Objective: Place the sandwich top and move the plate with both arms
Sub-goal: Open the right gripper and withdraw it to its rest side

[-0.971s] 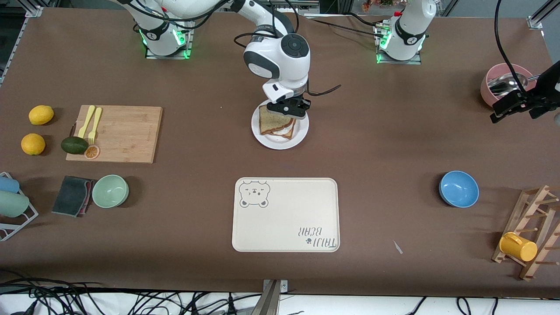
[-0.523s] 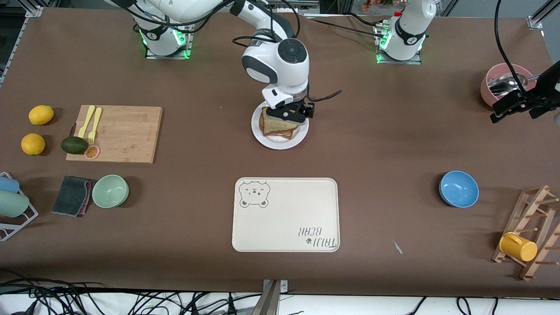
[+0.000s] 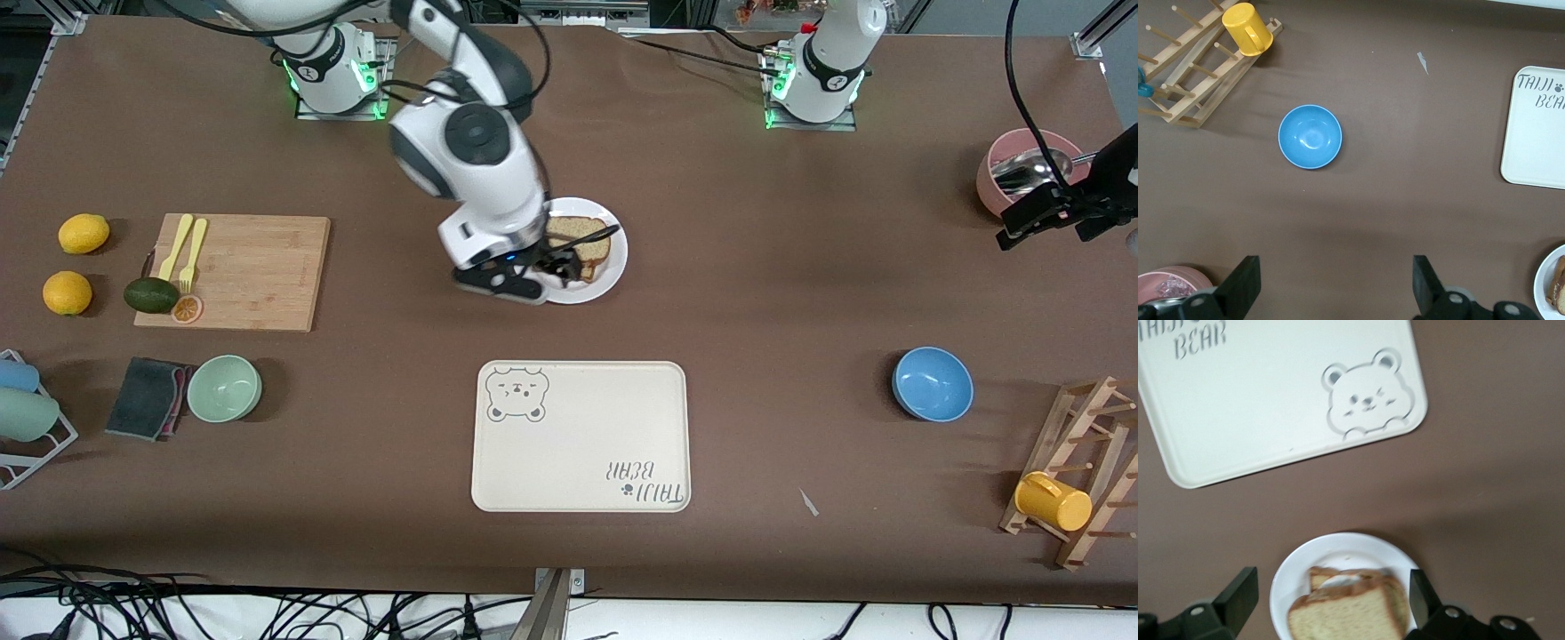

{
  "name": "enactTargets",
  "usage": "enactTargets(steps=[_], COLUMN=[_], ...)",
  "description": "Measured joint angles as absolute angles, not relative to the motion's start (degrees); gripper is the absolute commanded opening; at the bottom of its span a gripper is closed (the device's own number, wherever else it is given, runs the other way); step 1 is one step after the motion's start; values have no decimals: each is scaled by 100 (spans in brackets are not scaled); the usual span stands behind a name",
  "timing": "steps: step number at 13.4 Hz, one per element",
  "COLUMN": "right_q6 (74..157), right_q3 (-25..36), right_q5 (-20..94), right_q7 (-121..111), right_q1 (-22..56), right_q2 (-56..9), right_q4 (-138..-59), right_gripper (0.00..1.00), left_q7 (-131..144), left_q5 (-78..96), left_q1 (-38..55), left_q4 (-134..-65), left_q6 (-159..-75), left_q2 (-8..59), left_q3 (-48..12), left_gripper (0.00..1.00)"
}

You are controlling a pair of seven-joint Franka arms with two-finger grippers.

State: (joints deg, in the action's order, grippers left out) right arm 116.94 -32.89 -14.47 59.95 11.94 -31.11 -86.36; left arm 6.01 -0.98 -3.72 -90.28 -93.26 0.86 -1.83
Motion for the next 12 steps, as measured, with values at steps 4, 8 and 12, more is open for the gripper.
enactTargets(steps=[4, 8, 12], right_q6=[11096, 9804, 8754], right_q3=[-3191, -2289, -1166], right_q5=[-536, 239, 230], right_q7=[4250, 2251, 1466], right_q1=[451, 110, 83], right_q2=[-2635, -1786, -1302], right_q4=[-8623, -8605, -8261], right_gripper=[100, 100, 100], left_q7=[601, 601, 601], left_q5=[-98, -98, -98], left_q1=[-372, -372, -372], left_q4=[-9025, -9023, -9021], left_q6=[-9326, -9323, -9295], left_q2=[85, 85, 85], left_q3=[-183, -183, -183], left_gripper=[100, 100, 100])
